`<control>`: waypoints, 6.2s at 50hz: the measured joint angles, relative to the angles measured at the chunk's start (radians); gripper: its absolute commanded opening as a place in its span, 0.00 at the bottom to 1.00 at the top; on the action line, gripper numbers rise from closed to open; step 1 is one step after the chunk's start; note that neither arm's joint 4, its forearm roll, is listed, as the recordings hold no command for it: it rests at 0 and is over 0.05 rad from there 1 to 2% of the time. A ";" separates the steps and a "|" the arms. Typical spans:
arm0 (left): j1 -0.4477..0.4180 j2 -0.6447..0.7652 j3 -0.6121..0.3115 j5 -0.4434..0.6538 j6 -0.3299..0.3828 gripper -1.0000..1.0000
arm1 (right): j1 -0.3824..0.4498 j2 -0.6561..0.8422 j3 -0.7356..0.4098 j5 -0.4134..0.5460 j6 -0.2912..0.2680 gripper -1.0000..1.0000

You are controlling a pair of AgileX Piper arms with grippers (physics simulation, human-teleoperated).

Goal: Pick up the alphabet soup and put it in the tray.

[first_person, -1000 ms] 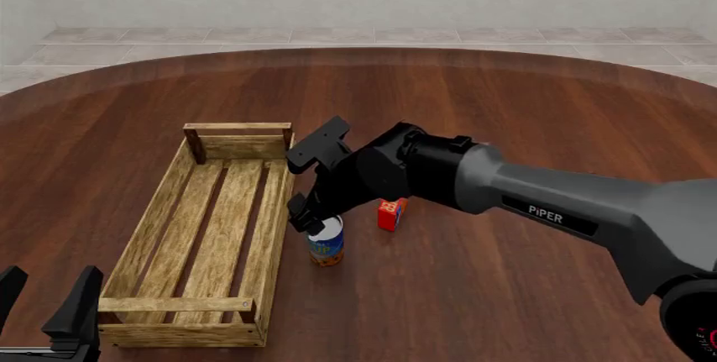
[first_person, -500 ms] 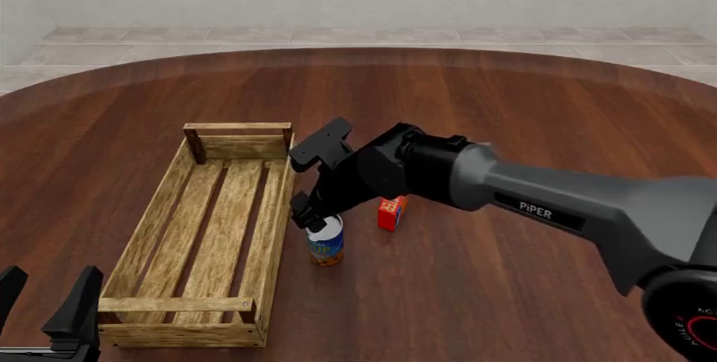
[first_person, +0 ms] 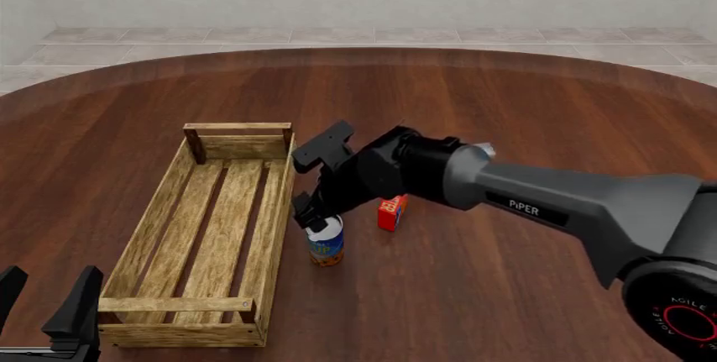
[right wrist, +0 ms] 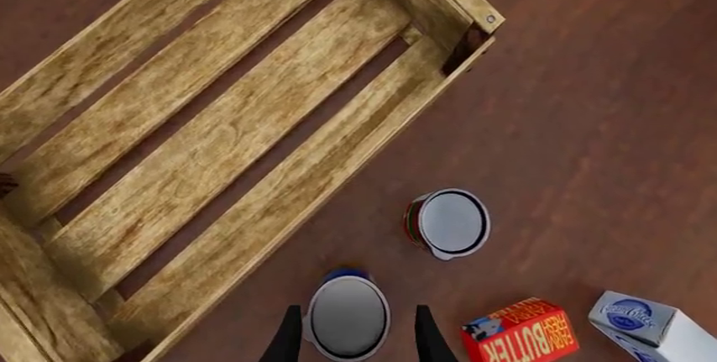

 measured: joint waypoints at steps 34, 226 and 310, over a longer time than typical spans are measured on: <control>0.000 0.000 0.000 0.000 0.000 1.00 | 0.009 0.015 0.006 -0.014 0.012 1.00; 0.000 0.000 0.000 0.000 0.000 1.00 | 0.015 0.127 0.019 -0.081 0.069 0.00; 0.000 0.000 0.000 0.000 0.000 1.00 | 0.163 0.051 -0.510 0.278 -0.118 0.00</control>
